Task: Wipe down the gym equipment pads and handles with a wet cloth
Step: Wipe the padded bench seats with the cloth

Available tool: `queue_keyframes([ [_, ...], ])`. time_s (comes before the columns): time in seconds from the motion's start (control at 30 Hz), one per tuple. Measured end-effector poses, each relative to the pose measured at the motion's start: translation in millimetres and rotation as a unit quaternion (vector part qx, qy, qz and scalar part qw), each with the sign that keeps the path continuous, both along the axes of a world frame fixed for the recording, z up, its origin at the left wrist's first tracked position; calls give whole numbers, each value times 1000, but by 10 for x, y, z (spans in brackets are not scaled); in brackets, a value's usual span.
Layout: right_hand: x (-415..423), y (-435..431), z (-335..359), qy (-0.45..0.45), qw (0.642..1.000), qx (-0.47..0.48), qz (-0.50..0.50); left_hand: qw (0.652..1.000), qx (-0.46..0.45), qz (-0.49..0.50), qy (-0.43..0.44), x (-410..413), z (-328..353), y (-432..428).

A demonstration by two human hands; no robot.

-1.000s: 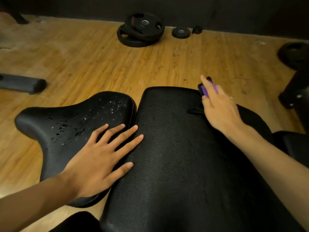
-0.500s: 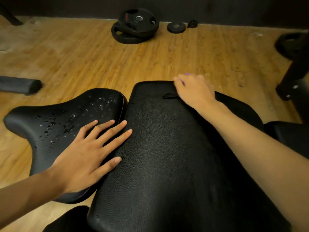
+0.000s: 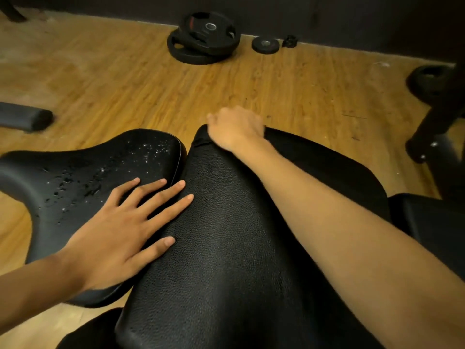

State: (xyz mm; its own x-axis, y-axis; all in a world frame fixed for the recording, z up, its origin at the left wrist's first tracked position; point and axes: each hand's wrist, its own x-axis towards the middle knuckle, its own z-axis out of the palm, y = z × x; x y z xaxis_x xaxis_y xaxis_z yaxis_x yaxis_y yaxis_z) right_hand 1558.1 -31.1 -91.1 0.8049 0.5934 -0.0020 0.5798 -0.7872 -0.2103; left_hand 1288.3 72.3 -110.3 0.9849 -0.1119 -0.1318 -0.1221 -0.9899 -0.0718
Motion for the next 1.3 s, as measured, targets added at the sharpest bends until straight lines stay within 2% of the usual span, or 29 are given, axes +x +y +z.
queue_keyframes([
  [0.07,-53,102,9,-5,999,5,49,1000,-3,-2,8,1,17,10],
  [0.13,43,-209,-49,-13,998,37,44,1000,2,-4,10,12,31,29],
  [0.2,191,-863,-130,-3,998,63,-24,1000,7,-8,9,11,30,27],
  [0.33,228,-2132,-152,29,983,32,-177,1000,7,-9,9,27,33,-12],
  [0.4,269,-2056,-143,28,975,10,-218,1000,5,-2,4,31,33,-19],
  [0.47,263,-1611,-104,8,976,17,-219,1000,0,3,9,20,24,-22],
  [0.57,145,-673,-81,-4,990,44,-135,1000,-1,2,12,27,37,2],
  [0.67,-132,123,41,-6,999,26,-34,1000,0,0,17,41,28,24],
  [0.73,-217,325,67,-6,1000,9,19,1000,-2,4,19,33,28,38],
  [0.83,-185,33,6,-30,995,32,86,1000,0,-4,12,13,10,62],
  [0.93,93,-743,-137,-40,995,86,32,1000,0,-15,7,32,13,54],
  [1.1,182,-2162,-264,-10,988,82,-128,1000,2,-13,-2,55,15,4],
  [1.17,174,-2200,-241,7,979,62,-197,1000,2,-8,4,52,17,-14],
  [1.23,215,-1837,-149,-1,972,37,-232,1000,6,-10,0,58,3,10],
  [1.3,213,-1264,-77,-8,982,27,-188,1000,3,-10,6,60,8,15],
])
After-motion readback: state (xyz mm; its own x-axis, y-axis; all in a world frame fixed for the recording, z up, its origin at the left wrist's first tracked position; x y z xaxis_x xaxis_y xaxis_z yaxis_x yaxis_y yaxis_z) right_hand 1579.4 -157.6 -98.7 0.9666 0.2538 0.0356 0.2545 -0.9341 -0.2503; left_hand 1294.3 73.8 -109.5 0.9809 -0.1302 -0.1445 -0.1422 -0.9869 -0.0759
